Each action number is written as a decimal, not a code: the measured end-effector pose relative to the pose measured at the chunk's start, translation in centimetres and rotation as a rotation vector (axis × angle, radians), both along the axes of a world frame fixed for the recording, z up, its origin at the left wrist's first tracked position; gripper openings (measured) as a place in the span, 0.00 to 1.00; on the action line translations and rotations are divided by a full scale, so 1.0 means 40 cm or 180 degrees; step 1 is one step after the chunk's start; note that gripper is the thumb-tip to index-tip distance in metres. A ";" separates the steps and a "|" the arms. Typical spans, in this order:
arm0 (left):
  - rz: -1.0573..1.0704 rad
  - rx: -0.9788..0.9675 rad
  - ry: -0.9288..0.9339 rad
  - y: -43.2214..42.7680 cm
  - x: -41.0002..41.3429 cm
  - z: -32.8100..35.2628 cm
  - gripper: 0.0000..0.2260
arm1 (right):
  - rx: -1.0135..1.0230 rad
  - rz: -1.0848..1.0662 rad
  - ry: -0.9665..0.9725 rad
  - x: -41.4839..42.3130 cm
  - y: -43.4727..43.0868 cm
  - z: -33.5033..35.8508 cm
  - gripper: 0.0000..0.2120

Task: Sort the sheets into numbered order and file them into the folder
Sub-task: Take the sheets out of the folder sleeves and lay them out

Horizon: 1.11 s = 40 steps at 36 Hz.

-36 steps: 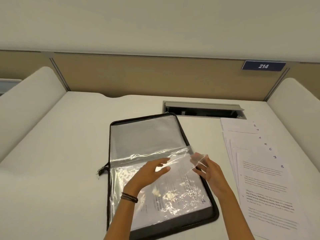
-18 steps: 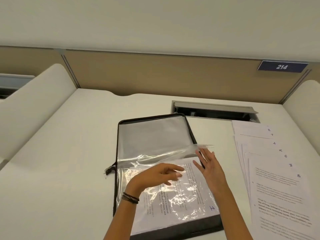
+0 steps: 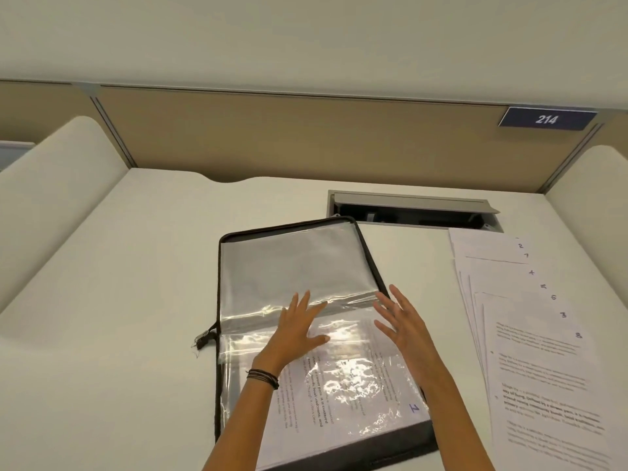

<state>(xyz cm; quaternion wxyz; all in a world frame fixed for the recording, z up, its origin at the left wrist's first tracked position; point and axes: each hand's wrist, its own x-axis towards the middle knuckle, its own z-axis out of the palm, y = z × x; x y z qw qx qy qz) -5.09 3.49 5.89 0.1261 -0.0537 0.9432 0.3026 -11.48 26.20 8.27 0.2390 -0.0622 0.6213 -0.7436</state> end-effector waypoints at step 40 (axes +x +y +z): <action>0.0117 0.0210 0.2033 0.029 0.006 -0.120 0.15 | 0.2172 0.0954 0.1335 -0.017 -0.088 -0.148 0.31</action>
